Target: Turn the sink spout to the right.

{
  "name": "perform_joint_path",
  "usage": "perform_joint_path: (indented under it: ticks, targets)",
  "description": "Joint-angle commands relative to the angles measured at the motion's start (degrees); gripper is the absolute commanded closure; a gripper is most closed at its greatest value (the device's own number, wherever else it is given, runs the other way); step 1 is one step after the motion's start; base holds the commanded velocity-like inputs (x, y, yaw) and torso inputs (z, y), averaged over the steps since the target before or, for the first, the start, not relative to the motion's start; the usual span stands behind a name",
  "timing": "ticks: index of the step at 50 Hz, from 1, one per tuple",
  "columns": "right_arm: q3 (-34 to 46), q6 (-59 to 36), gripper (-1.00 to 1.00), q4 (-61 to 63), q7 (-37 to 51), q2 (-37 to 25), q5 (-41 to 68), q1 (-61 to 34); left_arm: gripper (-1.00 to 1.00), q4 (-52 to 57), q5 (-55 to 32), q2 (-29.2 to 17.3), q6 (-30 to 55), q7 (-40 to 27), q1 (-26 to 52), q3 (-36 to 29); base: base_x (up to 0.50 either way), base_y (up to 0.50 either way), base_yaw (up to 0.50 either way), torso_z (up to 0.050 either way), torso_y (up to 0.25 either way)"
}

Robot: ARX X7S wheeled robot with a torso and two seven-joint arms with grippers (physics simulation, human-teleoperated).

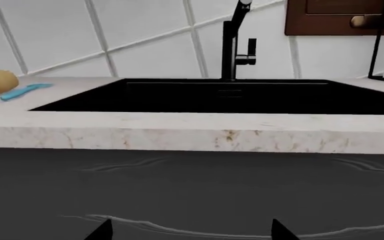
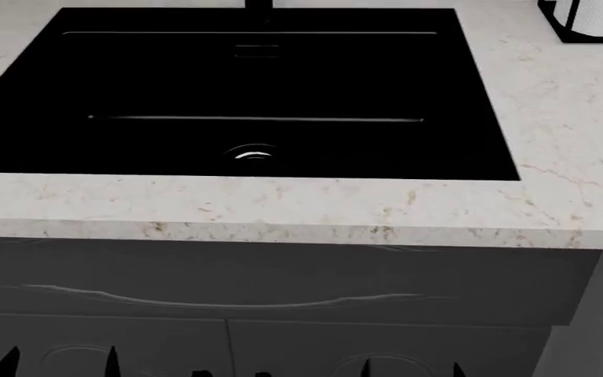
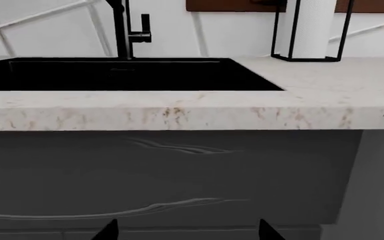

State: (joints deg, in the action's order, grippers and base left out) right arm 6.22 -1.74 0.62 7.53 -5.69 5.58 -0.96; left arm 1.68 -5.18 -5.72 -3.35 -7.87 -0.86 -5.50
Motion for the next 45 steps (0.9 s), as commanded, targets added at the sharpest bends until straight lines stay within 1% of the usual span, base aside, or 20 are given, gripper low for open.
perform_joint_path:
  ticks: [1, 2, 3, 7, 11, 12, 13, 14, 15, 19, 22, 24, 26, 27, 30, 36, 45]
  targets:
    - [1.3, -3.7, -1.00, 5.0, 3.1, -1.8, -3.1, -0.2, -1.00, 5.7, 2.8, -0.6, 2.2, -4.7, -1.0, 0.0, 0.00, 0.00, 0.00, 0.000, 0.000]
    - [1.3, -4.6, -1.00, 5.5, 3.2, -2.0, -3.1, -0.4, -1.00, 7.5, 2.0, -1.0, 2.7, -4.0, -1.2, -0.1, 0.00, 0.00, 0.00, 0.000, 0.000]
    - [1.4, -5.3, -1.00, 6.4, 3.3, -2.2, -3.2, -0.3, -1.00, 9.0, 3.8, -1.5, 3.8, -4.8, -1.3, -0.4, 0.00, 0.00, 0.00, 0.000, 0.000]
    - [0.9, -9.1, -1.00, 10.9, 3.3, -2.9, -2.4, -0.1, -1.00, 14.2, 4.4, -2.6, 6.2, -4.7, -2.1, -1.0, 0.00, 0.00, 0.00, 0.000, 0.000]
    - [0.7, -12.9, -1.00, 16.1, 3.4, -3.3, -1.4, 0.0, -1.00, 20.2, 4.4, -3.2, 11.0, -4.5, -2.0, -1.4, 0.00, 0.00, 0.00, 0.000, 0.000]
    - [0.9, -13.6, -1.00, 16.7, 3.1, -3.4, -1.1, -0.4, -1.00, 22.2, -2.0, -2.7, 12.5, -2.1, -2.0, 0.0, 0.00, 0.00, 0.00, 0.000, 0.000]
    - [1.2, -14.2, -1.00, 17.4, 3.2, -3.6, -1.6, -0.9, -1.00, 23.2, 1.0, -3.2, 13.3, -3.7, -1.7, -0.3, 0.00, 0.00, 0.00, 0.000, 0.000]
    - [1.0, -16.2, -1.00, 19.5, 3.3, -3.7, -1.1, -1.4, -1.00, 23.9, 2.0, -3.5, 14.3, -4.2, -1.2, -0.6, 0.00, 0.00, 0.00, 0.000, 0.000]
    - [0.9, -17.6, -1.00, 21.0, 3.2, -3.9, -0.8, -1.9, -1.00, 25.2, 0.6, -3.5, 15.5, -3.9, -1.2, 0.0, 0.00, 0.00, 0.00, 0.000, 0.000]
    - [0.6, -22.2, -1.00, 25.9, 3.5, -4.8, -0.6, -3.1, -1.00, 28.7, 0.2, -4.1, 18.8, -4.4, -0.1, 0.7, 0.00, 0.00, 0.00, 0.000, 0.000]
    - [1.4, -24.1, -1.00, 27.1, 3.9, -5.9, -2.2, -4.5, -1.00, 31.3, -0.2, -4.6, 21.5, -4.8, 1.2, 1.4, 0.00, 0.00, 0.00, 0.000, 0.000]
    - [-0.1, -25.6, -1.00, 28.3, 3.9, -6.2, -1.1, -5.2, -1.00, 33.0, -0.8, -4.9, 23.7, -5.2, 2.4, 2.2, 0.00, 0.00, 0.00, 0.000, 0.000]
    - [-1.0, -26.2, -1.00, 30.1, 3.5, -6.5, 0.1, -4.9, -1.00, 34.6, -1.5, -4.7, 22.9, -5.6, 2.4, 3.2, 0.00, 0.00, 0.00, 0.000, 0.000]
    - [-0.4, -26.8, -1.00, 30.5, 3.8, -7.1, -1.1, -5.0, -1.00, 34.9, -1.1, -4.9, 23.8, -5.8, 2.7, 2.9, 0.00, 0.00, 0.00, 0.000, 0.000]
    - [-2.1, -29.1, -1.00, 33.1, 3.8, -7.4, 0.4, -5.6, -1.00, 36.4, -1.6, -5.2, 25.2, -6.0, 3.1, 3.4, 0.00, 0.00, 0.00, 0.000, 0.000]
    - [-3.9, -33.2, -1.00, 36.3, 4.5, -8.5, 0.9, -7.8, -1.00, 39.5, -3.3, -6.2, 28.4, -6.7, 4.3, 5.7, 0.00, 0.00, 0.00, 0.000, 0.000]
    - [-8.0, -39.2, -1.00, 41.6, 5.4, -9.7, 2.6, -10.9, -1.00, 41.2, -4.6, -7.2, 30.7, -7.6, 5.6, 7.4, 0.00, 0.00, 0.00, 0.000, 0.000]
